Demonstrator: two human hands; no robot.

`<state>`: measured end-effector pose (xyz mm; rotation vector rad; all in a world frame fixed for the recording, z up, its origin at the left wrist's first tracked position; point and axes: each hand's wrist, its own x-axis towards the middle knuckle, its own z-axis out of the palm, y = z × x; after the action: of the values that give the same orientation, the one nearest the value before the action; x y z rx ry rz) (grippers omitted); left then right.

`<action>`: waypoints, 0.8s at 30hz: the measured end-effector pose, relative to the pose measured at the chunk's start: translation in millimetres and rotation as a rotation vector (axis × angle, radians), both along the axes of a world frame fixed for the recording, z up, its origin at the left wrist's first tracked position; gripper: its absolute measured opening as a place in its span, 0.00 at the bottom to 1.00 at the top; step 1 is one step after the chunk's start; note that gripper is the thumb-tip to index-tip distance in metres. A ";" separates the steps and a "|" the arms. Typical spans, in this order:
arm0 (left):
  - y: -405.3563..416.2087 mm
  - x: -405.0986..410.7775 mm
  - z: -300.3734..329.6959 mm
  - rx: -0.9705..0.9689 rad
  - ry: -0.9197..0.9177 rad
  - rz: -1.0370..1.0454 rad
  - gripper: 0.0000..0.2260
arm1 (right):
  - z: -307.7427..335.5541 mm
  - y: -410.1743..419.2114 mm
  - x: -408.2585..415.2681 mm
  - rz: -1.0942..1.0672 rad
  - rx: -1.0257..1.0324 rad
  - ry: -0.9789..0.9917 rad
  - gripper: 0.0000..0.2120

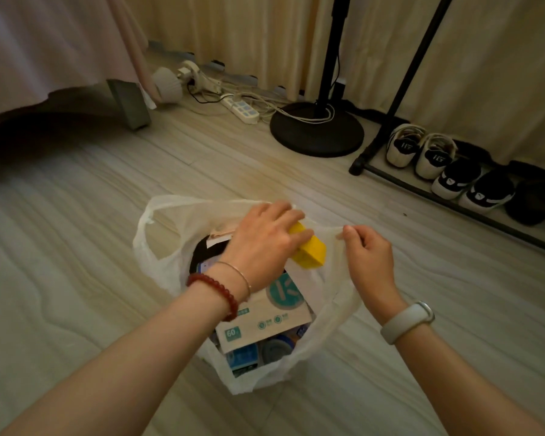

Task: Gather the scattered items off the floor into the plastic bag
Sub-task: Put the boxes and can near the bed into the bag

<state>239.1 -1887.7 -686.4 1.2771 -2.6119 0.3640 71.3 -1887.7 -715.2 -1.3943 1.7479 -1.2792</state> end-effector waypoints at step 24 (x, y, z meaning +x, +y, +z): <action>10.9 17.6 -61.1 0.432 -0.186 0.273 0.26 | 19.6 -4.2 17.4 0.088 -0.020 0.194 0.08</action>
<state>256.7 -1876.7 -747.5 1.8271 -2.7711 -0.0539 88.6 -1891.8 -695.6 -1.6351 1.7802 -1.1508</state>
